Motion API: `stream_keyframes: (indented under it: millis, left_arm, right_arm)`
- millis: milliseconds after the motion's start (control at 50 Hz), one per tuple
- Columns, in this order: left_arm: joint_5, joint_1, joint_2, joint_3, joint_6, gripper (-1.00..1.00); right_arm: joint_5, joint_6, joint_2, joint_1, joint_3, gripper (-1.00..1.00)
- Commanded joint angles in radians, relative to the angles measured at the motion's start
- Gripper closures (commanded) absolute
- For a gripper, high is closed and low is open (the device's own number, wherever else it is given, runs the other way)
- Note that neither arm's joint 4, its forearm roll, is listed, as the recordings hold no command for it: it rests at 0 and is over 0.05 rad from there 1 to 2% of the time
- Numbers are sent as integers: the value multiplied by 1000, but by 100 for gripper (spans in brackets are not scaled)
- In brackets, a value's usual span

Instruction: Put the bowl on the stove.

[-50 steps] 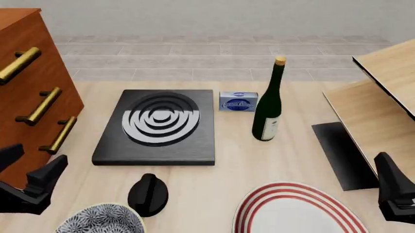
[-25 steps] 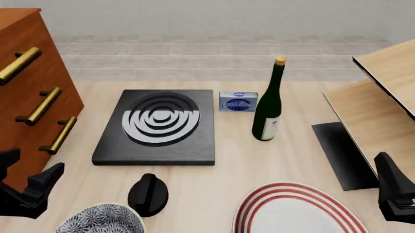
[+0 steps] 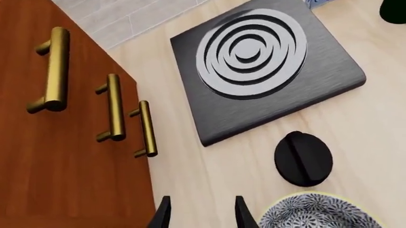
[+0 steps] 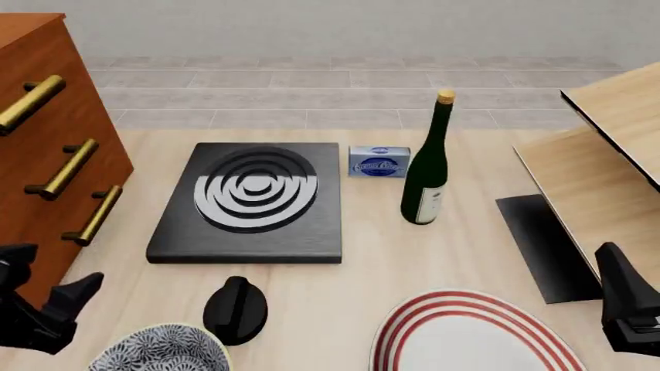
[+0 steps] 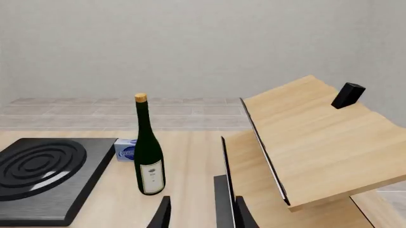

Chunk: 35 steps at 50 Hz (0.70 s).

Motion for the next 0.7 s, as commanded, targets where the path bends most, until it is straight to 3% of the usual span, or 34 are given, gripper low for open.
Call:
stream_keyframes:
  millis: [20,140,700]
  left_arm:
    - [84,-21,10,-42,-2,-100]
    - [85,-8,61,-49,-19,-100]
    - [252,-81,19,-85,-67,-100]
  right_arm:
    - [0,0,0,0,0,-100]
    - [0,0,0,0,0,-100]
    - [0,0,0,0,0,-100]
